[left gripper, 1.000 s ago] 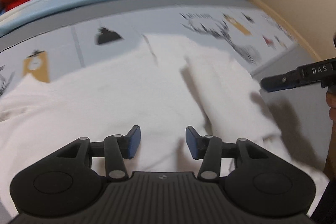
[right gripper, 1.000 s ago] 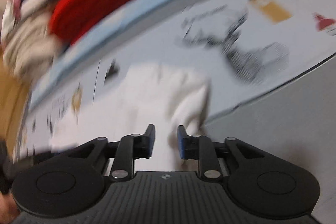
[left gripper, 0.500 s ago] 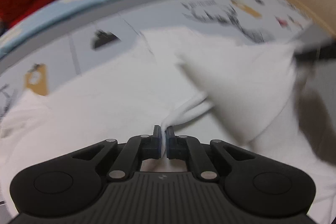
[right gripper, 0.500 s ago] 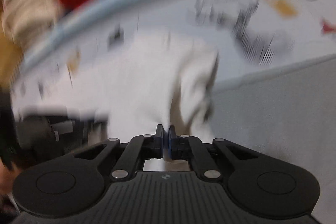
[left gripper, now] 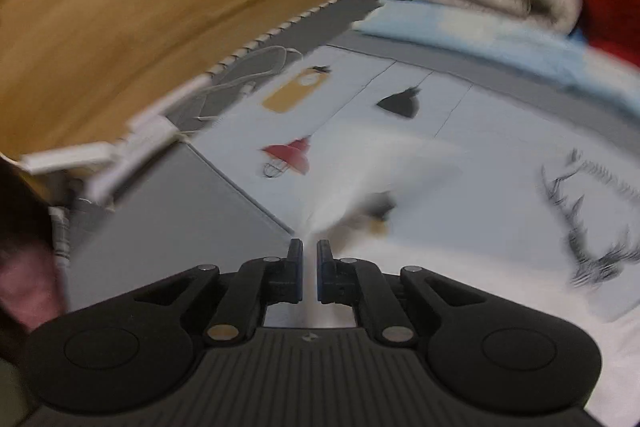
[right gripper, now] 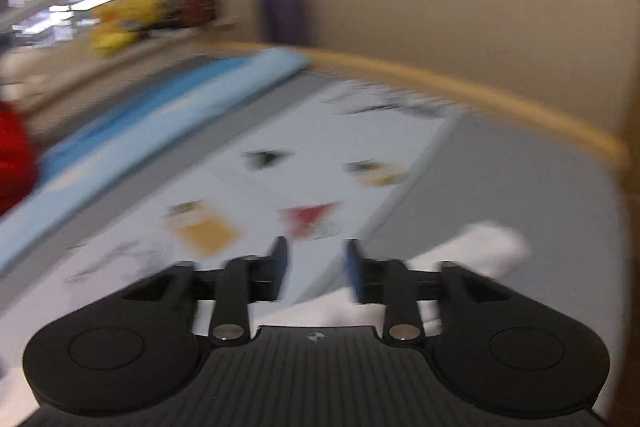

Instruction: Fold small clothes

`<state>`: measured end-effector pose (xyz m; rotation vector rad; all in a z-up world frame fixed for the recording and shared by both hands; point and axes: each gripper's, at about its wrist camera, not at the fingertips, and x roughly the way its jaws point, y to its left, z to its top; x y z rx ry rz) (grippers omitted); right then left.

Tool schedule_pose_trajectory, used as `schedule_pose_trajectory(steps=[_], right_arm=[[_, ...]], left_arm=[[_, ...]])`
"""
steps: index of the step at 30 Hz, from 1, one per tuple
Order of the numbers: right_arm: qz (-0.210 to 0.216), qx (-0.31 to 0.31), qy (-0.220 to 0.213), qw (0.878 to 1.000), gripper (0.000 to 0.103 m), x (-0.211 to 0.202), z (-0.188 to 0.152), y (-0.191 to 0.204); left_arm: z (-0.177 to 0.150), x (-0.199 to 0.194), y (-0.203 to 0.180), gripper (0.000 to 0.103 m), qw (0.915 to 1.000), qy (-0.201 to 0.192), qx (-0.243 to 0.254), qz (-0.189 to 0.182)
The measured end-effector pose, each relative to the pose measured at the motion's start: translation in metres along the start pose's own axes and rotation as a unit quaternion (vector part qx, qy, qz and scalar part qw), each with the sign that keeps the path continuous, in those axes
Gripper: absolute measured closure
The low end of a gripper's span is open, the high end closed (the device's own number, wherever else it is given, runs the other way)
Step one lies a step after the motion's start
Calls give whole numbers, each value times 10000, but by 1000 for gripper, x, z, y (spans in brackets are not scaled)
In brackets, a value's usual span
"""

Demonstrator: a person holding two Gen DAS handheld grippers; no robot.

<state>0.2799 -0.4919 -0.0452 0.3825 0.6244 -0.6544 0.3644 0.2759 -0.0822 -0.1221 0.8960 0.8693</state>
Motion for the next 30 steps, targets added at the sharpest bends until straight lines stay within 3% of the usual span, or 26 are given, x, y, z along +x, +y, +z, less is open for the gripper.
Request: schedule_pose_trajectory(steps=[1, 2, 4, 5, 7, 9, 11, 15, 16, 17, 18, 19, 20, 21, 23, 27, 28, 29, 30], right_arm=[[390, -120, 136, 9991, 62, 2, -6, 14], [846, -283, 330, 9955, 63, 3, -15, 30], [1658, -496, 844, 9813, 64, 11, -35, 63], [1963, -643, 1121, 9720, 64, 14, -47, 81], [2407, -1065, 1570, 9519, 64, 21, -71, 114], [2543, -1515, 1710, 9397, 64, 24, -90, 144], [2554, -1897, 1704, 9326, 64, 32, -105, 166], [2428, -2345, 1732, 9252, 64, 49, -124, 187], [2321, -2442, 1702, 9260, 64, 54, -128, 192], [2262, -2486, 1664, 9270, 65, 55, -136, 198], [2263, -2492, 1598, 9280, 70, 56, -135, 198], [2292, -2524, 1549, 9272, 87, 57, -134, 201], [2371, -2567, 1528, 9244, 96, 59, -135, 204], [2419, -2604, 1503, 9226, 97, 58, -137, 203], [2440, -2640, 1420, 9223, 101, 57, -136, 206], [2307, -1821, 1009, 9505, 103, 58, -114, 199], [2216, -1757, 666, 9569, 103, 54, -111, 199], [2139, -1841, 340, 9587, 100, 51, -109, 200], [2126, -1979, 337, 9563, 99, 52, -108, 204]], left_arm=[[0, -9, -5, 87, 9992, -137, -34, -363], [-3, -18, -15, 71, 9966, -253, 11, -782], [-10, -31, -46, 47, 9826, -169, 291, -1825], [-16, -34, -66, 45, 9656, 42, 508, -2550], [-33, -38, -97, 45, 9325, 340, 853, -3494], [-49, -42, -128, 45, 9136, 423, 1287, -3834], [-62, -44, -155, 45, 9025, 364, 1770, -3911], [-73, -27, -173, 48, 9156, 389, 1920, -3511], [-72, -20, -172, 60, 9191, 380, 1873, -3447], [-69, -12, -173, 81, 9188, 388, 1847, -3466], [-67, -5, -176, 89, 9140, 423, 1881, -3571], [-63, -4, -180, 95, 9085, 411, 1963, -3666], [-61, -5, -185, 100, 9057, 285, 2125, -3657], [-57, -6, -191, 102, 9037, 89, 2318, -3598], [-44, -4, -200, 102, 9048, -243, 2354, -3540], [-29, -13, -210, 98, 9098, -862, 2101, -3473], [-29, -15, -213, 91, 9132, -888, 2114, -3368], [-30, -16, -213, 75, 9152, -800, 2157, -3308], [-31, -18, -212, 69, 9131, -736, 2219, -3342]])
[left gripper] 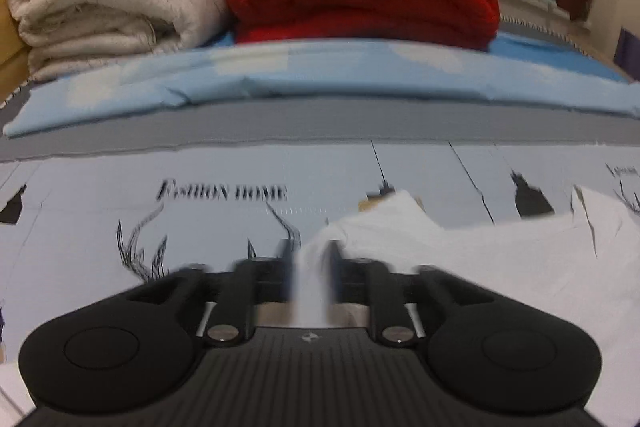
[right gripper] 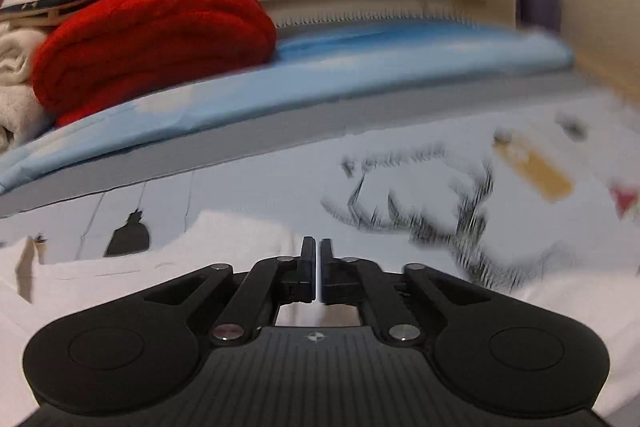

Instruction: Fold small clothes

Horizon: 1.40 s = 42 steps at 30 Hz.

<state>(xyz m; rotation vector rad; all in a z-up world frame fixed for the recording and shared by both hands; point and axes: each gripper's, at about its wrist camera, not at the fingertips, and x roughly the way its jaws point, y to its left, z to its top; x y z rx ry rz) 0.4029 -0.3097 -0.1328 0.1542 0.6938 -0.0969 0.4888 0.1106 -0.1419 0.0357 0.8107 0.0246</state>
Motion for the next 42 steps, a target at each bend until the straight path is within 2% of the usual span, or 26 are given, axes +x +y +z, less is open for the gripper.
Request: schedule_pose_trajectory(steps=[2, 4, 6, 7, 8, 9, 11, 13, 15, 17, 19, 22, 25, 27, 30, 33, 35, 37, 38, 39, 42], right_arm=[[332, 52, 500, 9982, 98, 7, -1, -4], [249, 108, 602, 9978, 98, 4, -8, -8], [256, 62, 821, 9963, 97, 4, -16, -13], [337, -3, 1138, 9929, 96, 8, -22, -17], [383, -111, 1242, 9915, 96, 7, -28, -20], [345, -229, 1153, 9925, 96, 1, -29, -23], [67, -184, 1179, 9928, 92, -10, -26, -33], [-37, 210, 1055, 9942, 70, -23, -25, -55], [-263, 565, 1019, 9928, 60, -35, -27, -85], [-525, 987, 1021, 9885, 60, -45, -31, -123], [-855, 1532, 1019, 9792, 60, -57, -37, -167], [-1320, 2544, 990, 9529, 61, -75, -49, -240], [-1619, 3382, 890, 9228, 64, -91, -69, -307], [-1606, 3735, 750, 9105, 67, -99, -78, -336], [-1808, 3895, 615, 9010, 68, -111, -83, -368], [-1988, 3938, 497, 8961, 76, -113, -92, -398], [-2012, 3931, 447, 8961, 77, -116, -92, -410], [-2356, 3680, 418, 8985, 70, -125, -83, -404], [-2374, 3463, 332, 9070, 70, -130, -78, -394], [-2206, 3260, 273, 9189, 70, -134, -72, -381], [-1428, 2803, 184, 9491, 69, -146, -58, -330]], left_arm=[[-3, -11, -1, 67, 9999, 29, 106, -121], [-9, -19, -2, 67, 9992, 133, 140, -358], [-20, -18, -4, 67, 9952, 430, 108, -875], [-29, -15, -5, 65, 9905, 714, 96, -1171], [-39, -12, -7, 60, 9865, 1014, 144, -1281], [-49, -6, -8, 60, 9846, 1269, 243, -1175], [-58, -13, -13, 59, 9874, 1132, 537, -962], [-55, -16, -18, 58, 9862, 1359, 583, -749], [-54, -18, -18, 57, 9841, 1596, 471, -625], [-60, -22, -21, 48, 9807, 1806, 441, -601], [-67, -27, -26, 42, 9774, 1975, 623, -429], [-70, -46, -31, 42, 9717, 2192, 844, -256], [-71, -89, -29, 42, 9780, 1887, 847, -258], [-75, -122, -25, 42, 9818, 1735, 644, -419], [-90, -166, -22, 42, 9842, 1630, 401, -565], [-116, -194, -19, 41, 9835, 1702, 47, -613], [-137, -206, -13, 42, 9824, 1745, -214, -629], [-149, -208, -6, 42, 9809, 1847, -374, -477], [-154, -207, -3, 42, 9793, 1919, -452, -457], [-159, -206, 0, 42, 9780, 1969, -513, -453], [-168, -207, 12, 44, 9741, 2078, -758, -463]])
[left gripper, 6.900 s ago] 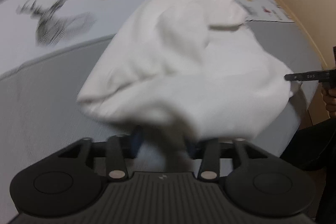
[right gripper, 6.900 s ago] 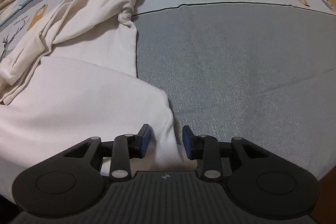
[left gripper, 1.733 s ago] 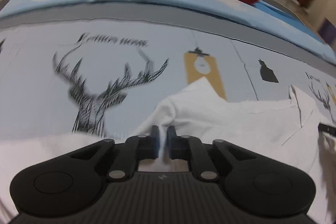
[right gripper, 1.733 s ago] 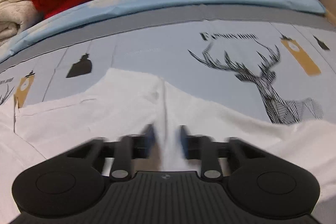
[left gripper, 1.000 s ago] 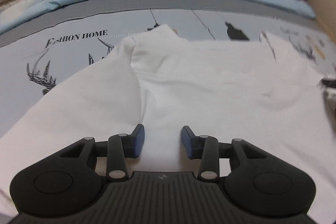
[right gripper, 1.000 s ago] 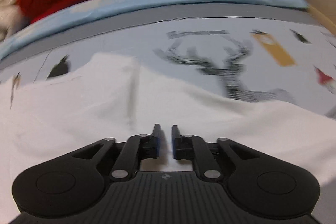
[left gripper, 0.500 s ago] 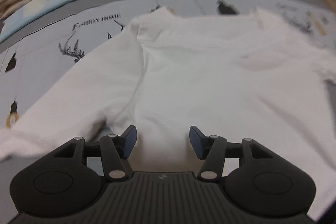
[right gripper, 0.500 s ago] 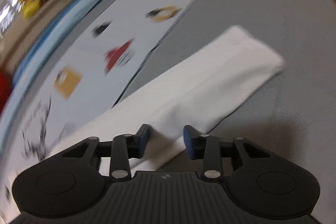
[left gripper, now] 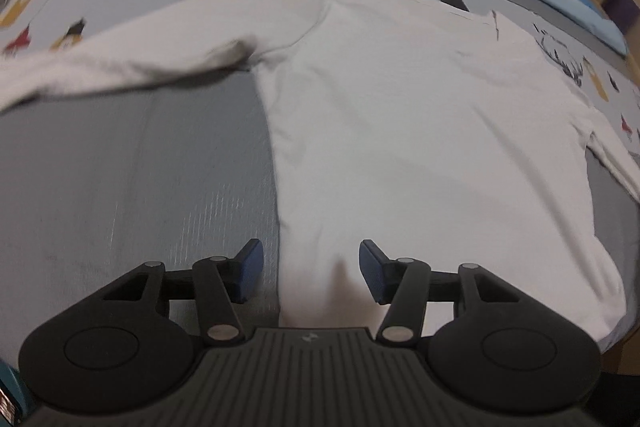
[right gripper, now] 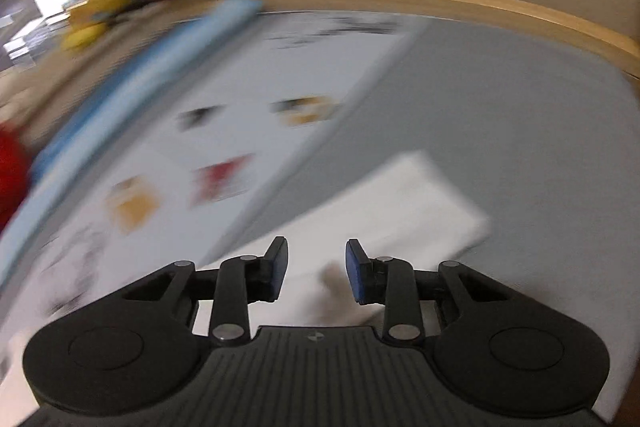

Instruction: Fold small clothes

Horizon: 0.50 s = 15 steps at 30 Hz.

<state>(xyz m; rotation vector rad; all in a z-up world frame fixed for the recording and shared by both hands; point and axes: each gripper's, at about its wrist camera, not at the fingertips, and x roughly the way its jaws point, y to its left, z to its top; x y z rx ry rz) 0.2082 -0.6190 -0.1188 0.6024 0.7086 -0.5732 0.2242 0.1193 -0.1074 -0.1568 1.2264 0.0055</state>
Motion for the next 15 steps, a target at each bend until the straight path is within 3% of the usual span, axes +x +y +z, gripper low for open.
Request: schedule_pose_trajectory(steps=[4, 8, 15], right_arm=[[950, -460, 541, 9929, 68, -36, -36, 47], [1531, -965, 1097, 9774, 66, -81, -77, 76], [1761, -1592, 1659, 9571, 52, -144, -147, 75]], left_arm=[[-13, -13, 14, 47, 9996, -121, -223, -150], [-38, -25, 23, 51, 9983, -195, -392, -394], [-107, -16, 35, 51, 9958, -305, -645, -579]])
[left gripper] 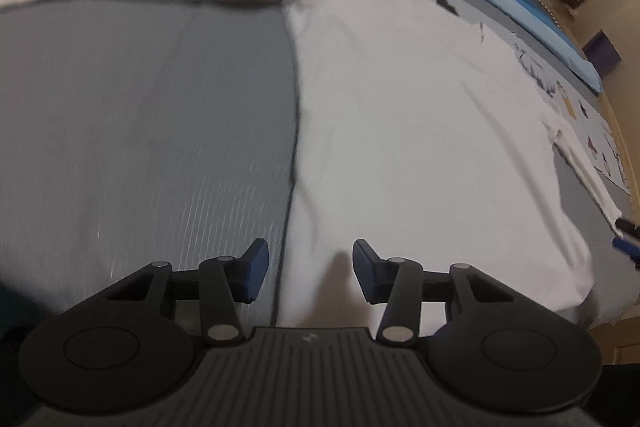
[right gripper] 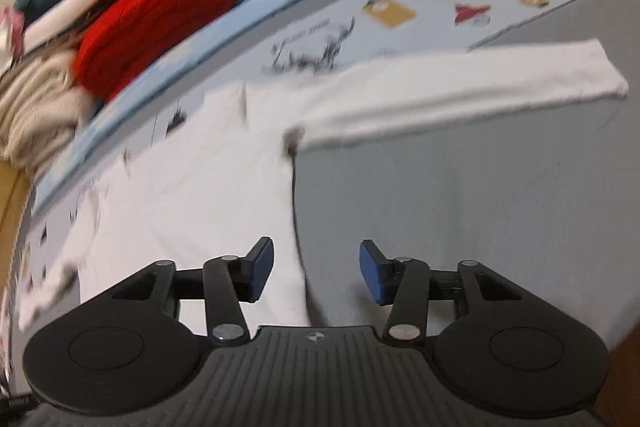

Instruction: Fold small clothes

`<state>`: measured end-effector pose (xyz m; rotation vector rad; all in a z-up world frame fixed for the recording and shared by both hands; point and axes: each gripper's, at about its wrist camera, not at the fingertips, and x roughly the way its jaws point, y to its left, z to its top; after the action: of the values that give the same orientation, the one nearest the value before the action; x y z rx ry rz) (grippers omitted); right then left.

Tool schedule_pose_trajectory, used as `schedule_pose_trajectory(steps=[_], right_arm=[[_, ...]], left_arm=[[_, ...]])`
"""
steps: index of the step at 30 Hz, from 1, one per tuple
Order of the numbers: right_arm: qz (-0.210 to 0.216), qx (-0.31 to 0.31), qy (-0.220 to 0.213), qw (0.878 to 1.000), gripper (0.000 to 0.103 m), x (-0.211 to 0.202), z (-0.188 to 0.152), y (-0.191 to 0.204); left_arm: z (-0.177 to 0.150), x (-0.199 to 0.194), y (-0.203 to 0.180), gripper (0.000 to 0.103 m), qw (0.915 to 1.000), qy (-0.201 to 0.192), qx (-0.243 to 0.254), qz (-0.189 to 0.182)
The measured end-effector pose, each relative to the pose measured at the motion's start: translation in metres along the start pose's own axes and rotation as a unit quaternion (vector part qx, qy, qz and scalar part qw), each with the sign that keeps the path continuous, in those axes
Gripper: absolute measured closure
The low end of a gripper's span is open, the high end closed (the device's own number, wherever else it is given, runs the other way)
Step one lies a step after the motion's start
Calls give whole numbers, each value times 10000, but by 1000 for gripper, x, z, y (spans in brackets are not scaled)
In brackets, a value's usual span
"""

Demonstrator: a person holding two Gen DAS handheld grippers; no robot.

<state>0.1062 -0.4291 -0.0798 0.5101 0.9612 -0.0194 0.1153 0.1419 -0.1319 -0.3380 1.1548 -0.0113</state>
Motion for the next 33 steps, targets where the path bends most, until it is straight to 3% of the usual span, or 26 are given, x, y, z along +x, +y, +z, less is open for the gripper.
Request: schedule_pose_trajectory(steps=[5, 9, 16, 22, 33], right_arm=[[-175, -332, 398, 9985, 52, 16, -34, 14], [-306, -735, 672, 9946, 52, 30, -55, 22], [-472, -1305, 840, 9868, 52, 32, -88, 27], [-369, -1560, 819, 9837, 53, 26, -101, 25], [-543, -1664, 829, 9811, 55, 31, -105, 24]], left_arm=[[-30, 8, 2, 51, 9997, 109, 220, -52], [-38, 10, -1, 51, 9984, 49, 566, -72], [-41, 8, 0, 55, 9984, 15, 557, 9], [-41, 8, -7, 82, 9979, -39, 641, 4], [-41, 11, -9, 79, 9972, 5, 751, 23]])
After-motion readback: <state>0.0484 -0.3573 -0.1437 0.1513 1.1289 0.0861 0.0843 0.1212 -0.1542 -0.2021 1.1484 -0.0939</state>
